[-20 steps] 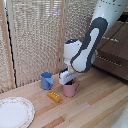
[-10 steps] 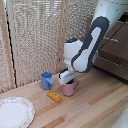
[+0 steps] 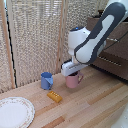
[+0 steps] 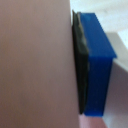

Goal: Propose to navigate your clamp on the clench of the first drawer. Use gentle force to register to the cabinet. Send posterior your swing mandate till over it lurks, a cup of pink essence. Fortify your grip after aiming concentric with the pink cup’s periphery. Manoeuvre the pink towards the cabinet's top. Drop your compression till the cup is resting inside.

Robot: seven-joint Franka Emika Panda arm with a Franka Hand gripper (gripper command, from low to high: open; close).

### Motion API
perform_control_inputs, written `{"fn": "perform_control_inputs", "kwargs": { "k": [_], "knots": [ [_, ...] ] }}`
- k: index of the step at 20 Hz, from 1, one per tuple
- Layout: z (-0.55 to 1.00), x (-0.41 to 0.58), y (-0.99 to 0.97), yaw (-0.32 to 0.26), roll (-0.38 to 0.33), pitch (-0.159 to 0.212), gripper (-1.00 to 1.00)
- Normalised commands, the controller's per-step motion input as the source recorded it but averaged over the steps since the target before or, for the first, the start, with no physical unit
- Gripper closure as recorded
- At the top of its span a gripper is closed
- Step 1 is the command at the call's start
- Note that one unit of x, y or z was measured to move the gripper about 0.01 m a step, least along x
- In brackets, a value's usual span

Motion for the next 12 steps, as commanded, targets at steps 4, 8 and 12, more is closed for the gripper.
{"fn": "perform_control_inputs", "kwargs": {
  "k": [4,8,12],
  "knots": [
    [0.56,0.198,0.07,-0.292,-0.099,-0.002,1.00],
    [0.63,0.169,0.12,-0.280,-0.091,-0.005,1.00],
    [0.63,0.134,0.11,-0.288,-0.023,0.000,1.00]
  ]
}}
